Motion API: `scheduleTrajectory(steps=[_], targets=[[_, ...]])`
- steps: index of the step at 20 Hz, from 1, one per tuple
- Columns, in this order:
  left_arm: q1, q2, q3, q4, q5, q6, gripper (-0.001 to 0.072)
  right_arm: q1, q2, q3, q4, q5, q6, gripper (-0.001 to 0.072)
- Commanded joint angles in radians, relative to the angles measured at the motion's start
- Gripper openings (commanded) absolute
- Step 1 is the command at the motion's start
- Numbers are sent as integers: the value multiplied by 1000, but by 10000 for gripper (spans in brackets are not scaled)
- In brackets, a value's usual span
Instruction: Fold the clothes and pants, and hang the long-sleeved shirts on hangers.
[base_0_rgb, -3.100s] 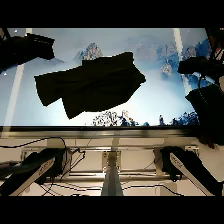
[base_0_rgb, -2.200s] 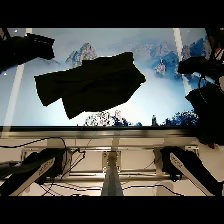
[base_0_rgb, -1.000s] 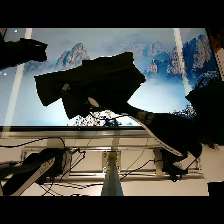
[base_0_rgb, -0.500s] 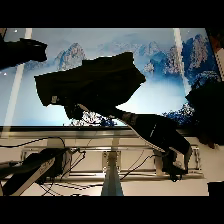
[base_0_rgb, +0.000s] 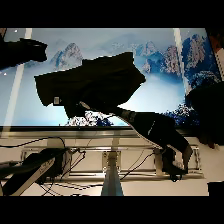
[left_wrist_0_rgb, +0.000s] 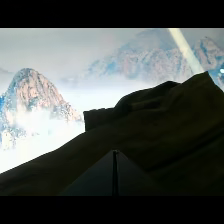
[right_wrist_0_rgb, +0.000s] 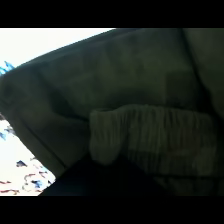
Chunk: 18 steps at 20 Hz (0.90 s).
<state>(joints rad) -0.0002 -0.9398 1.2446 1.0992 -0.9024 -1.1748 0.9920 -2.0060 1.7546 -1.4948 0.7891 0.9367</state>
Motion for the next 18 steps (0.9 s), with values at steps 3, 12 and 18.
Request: scheduleTrajectory(steps=[3, 12, 18], targets=[[0, 0, 0, 0, 0, 0, 22, -51, 3, 68, -32, 57, -14, 34], [101, -21, -76, 164, -147, 1, 18, -473, 285, 269, -138, 316, 277, 33], [233, -18, -479, -35, -273, 14, 21, -867, 362, 245, -50, 536, 512, 34]])
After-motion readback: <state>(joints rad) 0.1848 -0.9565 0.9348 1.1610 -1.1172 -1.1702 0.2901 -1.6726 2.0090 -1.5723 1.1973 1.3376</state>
